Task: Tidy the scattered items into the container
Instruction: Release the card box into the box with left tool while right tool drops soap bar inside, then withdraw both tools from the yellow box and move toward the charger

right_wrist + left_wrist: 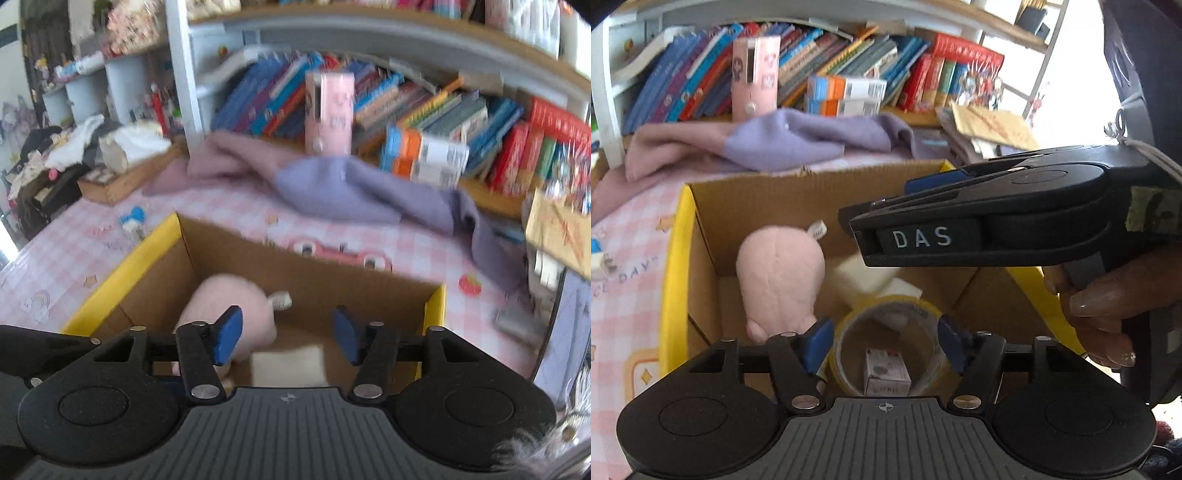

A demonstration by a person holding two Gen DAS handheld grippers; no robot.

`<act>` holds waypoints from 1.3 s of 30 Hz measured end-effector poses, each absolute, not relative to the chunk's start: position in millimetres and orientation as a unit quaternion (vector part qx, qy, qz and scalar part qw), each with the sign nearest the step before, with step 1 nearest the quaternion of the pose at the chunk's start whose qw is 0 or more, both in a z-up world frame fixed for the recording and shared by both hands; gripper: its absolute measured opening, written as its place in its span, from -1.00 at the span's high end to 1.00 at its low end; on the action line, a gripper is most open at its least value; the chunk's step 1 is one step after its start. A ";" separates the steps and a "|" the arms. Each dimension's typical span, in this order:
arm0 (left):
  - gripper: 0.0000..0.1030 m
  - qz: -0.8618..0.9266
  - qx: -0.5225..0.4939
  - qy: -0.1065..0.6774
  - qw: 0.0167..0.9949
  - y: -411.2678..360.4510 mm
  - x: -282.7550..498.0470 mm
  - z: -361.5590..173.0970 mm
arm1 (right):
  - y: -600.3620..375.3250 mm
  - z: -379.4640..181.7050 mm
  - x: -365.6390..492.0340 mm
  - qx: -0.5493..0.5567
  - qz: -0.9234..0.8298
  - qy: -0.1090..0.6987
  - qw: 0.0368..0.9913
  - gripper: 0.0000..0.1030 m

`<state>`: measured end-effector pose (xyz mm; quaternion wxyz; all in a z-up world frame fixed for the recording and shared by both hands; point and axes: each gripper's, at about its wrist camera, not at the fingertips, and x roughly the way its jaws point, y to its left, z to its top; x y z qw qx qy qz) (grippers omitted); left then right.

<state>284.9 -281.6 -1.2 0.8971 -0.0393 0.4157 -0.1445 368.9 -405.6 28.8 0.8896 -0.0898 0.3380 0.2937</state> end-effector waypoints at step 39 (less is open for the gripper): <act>-0.89 -0.017 -0.062 0.289 0.955 -184.6 166.5 54.3 | -409.7 66.3 239.4 -0.061 0.214 0.286 0.932 -0.23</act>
